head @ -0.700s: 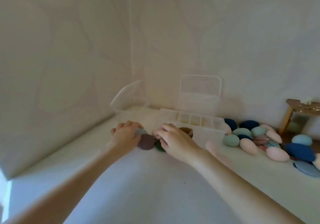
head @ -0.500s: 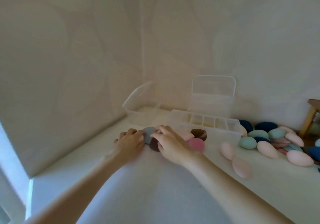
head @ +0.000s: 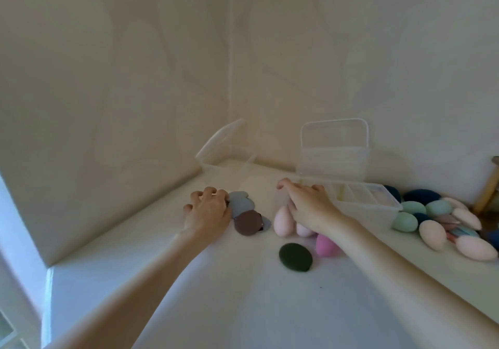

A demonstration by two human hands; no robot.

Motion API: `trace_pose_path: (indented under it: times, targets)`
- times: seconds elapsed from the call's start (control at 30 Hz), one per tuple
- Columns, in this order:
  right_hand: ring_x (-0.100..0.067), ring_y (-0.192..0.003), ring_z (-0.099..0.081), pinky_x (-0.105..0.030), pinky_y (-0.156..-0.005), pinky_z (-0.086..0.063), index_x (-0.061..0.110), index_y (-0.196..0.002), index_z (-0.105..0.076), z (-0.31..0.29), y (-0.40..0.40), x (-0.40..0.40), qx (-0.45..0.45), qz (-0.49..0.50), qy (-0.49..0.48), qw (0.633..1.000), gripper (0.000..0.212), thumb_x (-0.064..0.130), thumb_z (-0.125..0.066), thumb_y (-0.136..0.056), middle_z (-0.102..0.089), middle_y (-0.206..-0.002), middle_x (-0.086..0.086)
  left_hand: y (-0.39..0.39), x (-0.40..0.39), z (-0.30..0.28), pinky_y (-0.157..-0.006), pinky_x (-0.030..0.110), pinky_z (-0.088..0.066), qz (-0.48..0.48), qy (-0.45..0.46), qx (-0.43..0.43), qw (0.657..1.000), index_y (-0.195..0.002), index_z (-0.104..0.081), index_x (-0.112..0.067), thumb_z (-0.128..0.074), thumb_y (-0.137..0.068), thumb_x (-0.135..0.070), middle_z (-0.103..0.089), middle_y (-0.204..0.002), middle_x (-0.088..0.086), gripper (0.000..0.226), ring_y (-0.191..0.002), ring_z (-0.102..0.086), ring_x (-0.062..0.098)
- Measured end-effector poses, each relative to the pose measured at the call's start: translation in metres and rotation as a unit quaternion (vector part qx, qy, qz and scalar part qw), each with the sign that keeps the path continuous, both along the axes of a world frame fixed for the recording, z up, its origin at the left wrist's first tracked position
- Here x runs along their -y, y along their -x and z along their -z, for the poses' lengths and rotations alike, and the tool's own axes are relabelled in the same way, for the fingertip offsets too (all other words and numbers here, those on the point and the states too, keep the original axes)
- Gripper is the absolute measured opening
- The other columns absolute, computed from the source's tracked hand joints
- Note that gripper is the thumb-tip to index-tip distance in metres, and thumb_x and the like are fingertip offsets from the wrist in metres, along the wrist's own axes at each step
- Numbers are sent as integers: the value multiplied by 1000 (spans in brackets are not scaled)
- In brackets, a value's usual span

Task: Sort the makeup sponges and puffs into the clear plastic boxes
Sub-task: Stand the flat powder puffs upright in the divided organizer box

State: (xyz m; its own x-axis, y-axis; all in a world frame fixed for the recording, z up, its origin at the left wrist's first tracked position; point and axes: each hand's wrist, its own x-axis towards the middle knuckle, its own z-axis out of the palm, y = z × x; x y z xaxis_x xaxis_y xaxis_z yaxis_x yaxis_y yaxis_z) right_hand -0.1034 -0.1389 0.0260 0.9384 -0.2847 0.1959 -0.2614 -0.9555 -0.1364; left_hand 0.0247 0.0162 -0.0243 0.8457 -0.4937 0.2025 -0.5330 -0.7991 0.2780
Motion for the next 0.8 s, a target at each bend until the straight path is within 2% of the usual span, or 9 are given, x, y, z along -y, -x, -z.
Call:
trace_pose_path:
  times: [0.07, 0.13, 0.23, 0.3, 0.4, 0.47, 0.6, 0.73, 0.8]
  targets:
    - [-23, -103, -52, -35, -98, -33, 24, -129, -37, -4, 14, 2, -17, -15, -24, 999, 38, 8, -37, -95, -54, -102, 3, -1, 2, -1, -101, 44, -33, -21, 15, -45, 999, -128, -43, -22, -41, -92, -36, -41, -136, 7, 39, -126, -36, 35]
    - [-22, -111, -45, -35, -99, -33, 24, -129, -40, -9, 24, -1, -22, -16, -12, 1000, 36, 12, -40, -94, -51, -112, 1, -4, 3, 0, -100, 40, -34, -12, 23, -55, 998, -126, -45, -20, -46, -90, -33, -45, -132, 9, 39, -121, -41, 36]
    - [-22, -118, -37, -34, -100, -32, 17, -125, -51, -14, 26, -18, 75, -15, 71, 995, 31, 18, -43, -94, -42, -127, -3, -9, 5, 5, -89, 26, -29, 9, 93, -51, 994, -114, -57, -19, -52, -86, -24, -51, -125, 6, 28, -116, -46, 31]
    - [-22, -116, -40, -32, -98, -34, 12, -121, -56, -14, 19, -41, 102, -58, 36, 992, 28, 16, -42, -96, -46, -124, -5, -8, 1, 5, -78, 18, -20, 20, 137, -36, 990, -102, -64, -19, -55, -82, -17, -56, -119, 4, 22, -116, -48, 28]
    - [-28, -117, -42, -37, -102, -28, 12, -121, -54, 1, -3, -67, -9, -67, 98, 993, 29, 19, -39, -97, -53, -123, -10, 2, -13, -7, -87, 23, -32, 51, 188, -31, 980, -89, -67, -18, -61, -76, -8, -56, -105, 0, 18, -107, -53, 26]
    - [-30, -120, -41, -43, -108, -21, 13, -122, -51, 9, -15, -77, -69, -25, 139, 988, 29, 20, -41, -96, -54, -125, -12, 14, -28, -17, -82, 24, -40, 84, 244, -42, 965, -86, -66, -18, -64, -75, -4, -50, -98, -4, 19, -97, -55, 25]
    - [-29, -119, -44, -43, -106, -22, 15, -123, -48, 14, -21, -81, -23, -3, 137, 990, 31, 20, -49, -92, -54, -123, -10, 40, -46, -24, -74, 19, -41, 118, 319, -142, 929, -91, -66, -16, -63, -79, -6, -54, -97, -2, 17, -90, -53, 16]
    - [-28, -109, -50, -38, -94, -37, 15, -110, -53, -2, -12, -72, 55, 12, 39, 998, 22, 10, -52, -88, -60, -112, -7, 45, -40, -20, -54, 10, -40, 104, 303, -232, 918, -86, -62, -15, -46, -85, -1, -55, -76, -2, 21, -70, -50, 14]
    - [-27, -107, -52, -39, -91, -46, 12, -107, -57, -13, -5, -60, 121, 20, -71, 990, 20, 6, -48, -90, -62, -109, -8, 43, -32, -18, -57, 17, -41, 105, 269, -205, 935, -91, -63, -13, -47, -86, -2, -59, -88, 8, 20, -79, -50, 18]
